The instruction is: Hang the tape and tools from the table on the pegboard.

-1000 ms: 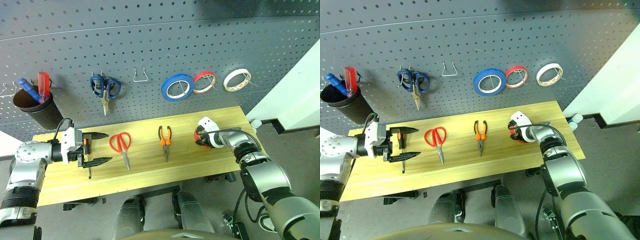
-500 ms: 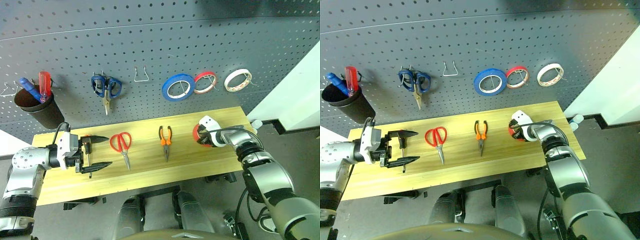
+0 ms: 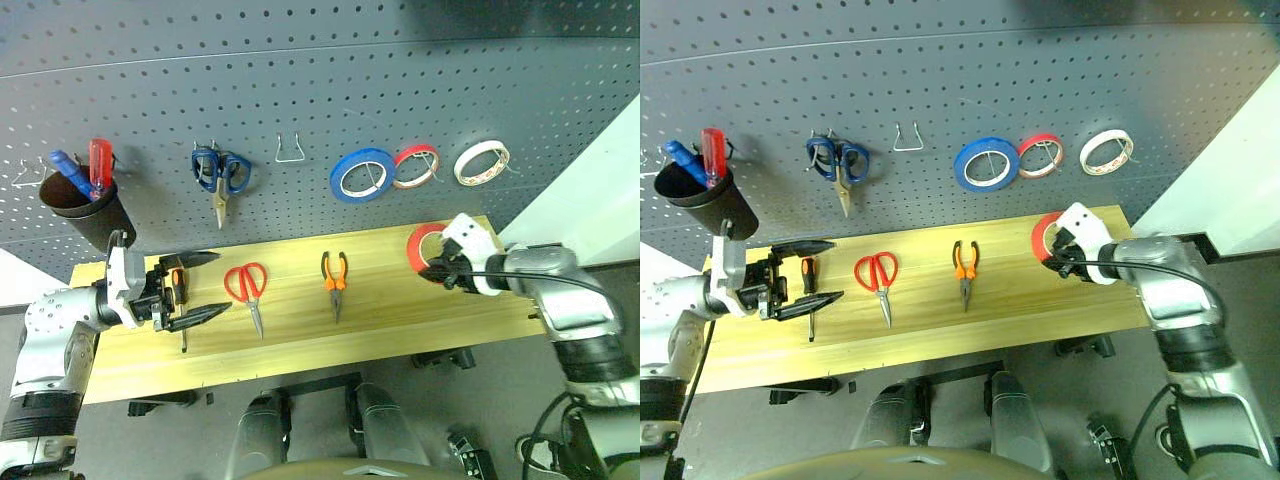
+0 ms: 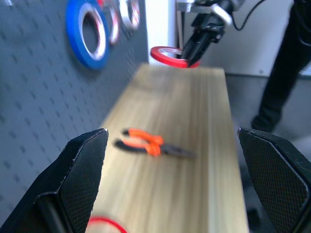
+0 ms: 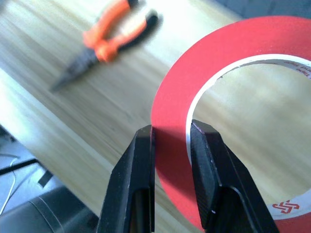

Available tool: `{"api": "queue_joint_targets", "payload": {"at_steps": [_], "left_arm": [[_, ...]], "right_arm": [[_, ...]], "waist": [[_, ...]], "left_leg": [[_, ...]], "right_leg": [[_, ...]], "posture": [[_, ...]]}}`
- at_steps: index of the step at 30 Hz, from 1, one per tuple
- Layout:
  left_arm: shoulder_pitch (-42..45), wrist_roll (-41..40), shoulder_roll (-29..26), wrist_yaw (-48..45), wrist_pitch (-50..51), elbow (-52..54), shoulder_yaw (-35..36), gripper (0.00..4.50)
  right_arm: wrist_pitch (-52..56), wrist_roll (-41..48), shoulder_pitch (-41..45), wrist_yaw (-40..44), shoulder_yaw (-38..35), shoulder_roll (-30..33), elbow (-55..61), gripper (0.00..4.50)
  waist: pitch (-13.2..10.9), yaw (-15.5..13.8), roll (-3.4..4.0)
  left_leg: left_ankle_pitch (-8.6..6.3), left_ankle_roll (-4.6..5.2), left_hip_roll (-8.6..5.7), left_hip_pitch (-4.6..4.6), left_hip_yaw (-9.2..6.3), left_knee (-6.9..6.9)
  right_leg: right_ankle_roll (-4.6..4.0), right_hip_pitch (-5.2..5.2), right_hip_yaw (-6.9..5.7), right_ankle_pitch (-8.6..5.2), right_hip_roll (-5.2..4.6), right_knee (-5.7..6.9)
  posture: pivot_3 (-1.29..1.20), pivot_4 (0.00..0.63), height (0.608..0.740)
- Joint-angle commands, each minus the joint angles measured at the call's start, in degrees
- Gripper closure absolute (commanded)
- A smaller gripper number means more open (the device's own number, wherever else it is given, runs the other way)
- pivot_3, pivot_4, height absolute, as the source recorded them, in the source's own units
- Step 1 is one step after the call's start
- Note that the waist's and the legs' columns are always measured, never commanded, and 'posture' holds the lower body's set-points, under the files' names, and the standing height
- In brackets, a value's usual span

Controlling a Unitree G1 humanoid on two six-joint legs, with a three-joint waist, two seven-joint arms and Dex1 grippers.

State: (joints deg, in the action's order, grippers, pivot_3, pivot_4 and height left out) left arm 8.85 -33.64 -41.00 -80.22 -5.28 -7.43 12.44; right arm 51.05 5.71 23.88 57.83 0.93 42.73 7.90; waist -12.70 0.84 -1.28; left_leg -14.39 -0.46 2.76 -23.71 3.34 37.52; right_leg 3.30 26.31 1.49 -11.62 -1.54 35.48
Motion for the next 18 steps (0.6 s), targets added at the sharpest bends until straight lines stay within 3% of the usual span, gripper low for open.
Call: {"api": "queue_joint_targets", "payload": {"at_steps": [1, 8, 18], "left_arm": [[0.2, -2.9, -0.1, 1.2, 2.6, 3.8, 1.9, 0.0], [0.2, -8.6, 0.5, 4.8, 9.8, 9.7, 3.8, 0.0], [4.3, -8.5, 2.4, 6.2, 10.8, 7.8, 4.1, 0.0]], "right_arm": [[2.5, 5.1, -1.3, 0.2, -5.1, 2.0, 8.2, 3.84], [2.5, 12.6, -3.1, 0.8, -10.6, 5.9, 18.7, 3.84], [1.7, 17.2, 1.0, -5.2, -12.6, 6.1, 21.7, 3.84]], "waist": [[0.2, 0.1, -0.07], [0.7, 0.2, -0.32], [2.7, 0.1, -0.46]], "left_leg": [[0.0, 0.0, 0.0, 0.0, 0.01, 0.0], [0.0, 0.0, -0.02, -0.12, -0.03, 0.11], [0.0, -0.01, -0.02, -0.24, -0.03, 0.48]], "right_leg": [[0.0, -0.01, 0.0, 0.0, 0.0, -0.01], [0.16, 0.02, -0.03, 0.1, 0.01, -0.01], [-0.04, -0.08, -0.04, 0.12, 0.01, -0.02]], "posture": [[0.01, 0.118, 0.74], [0.0, 0.098, 0.74], [-0.01, 0.071, 0.74]]}}
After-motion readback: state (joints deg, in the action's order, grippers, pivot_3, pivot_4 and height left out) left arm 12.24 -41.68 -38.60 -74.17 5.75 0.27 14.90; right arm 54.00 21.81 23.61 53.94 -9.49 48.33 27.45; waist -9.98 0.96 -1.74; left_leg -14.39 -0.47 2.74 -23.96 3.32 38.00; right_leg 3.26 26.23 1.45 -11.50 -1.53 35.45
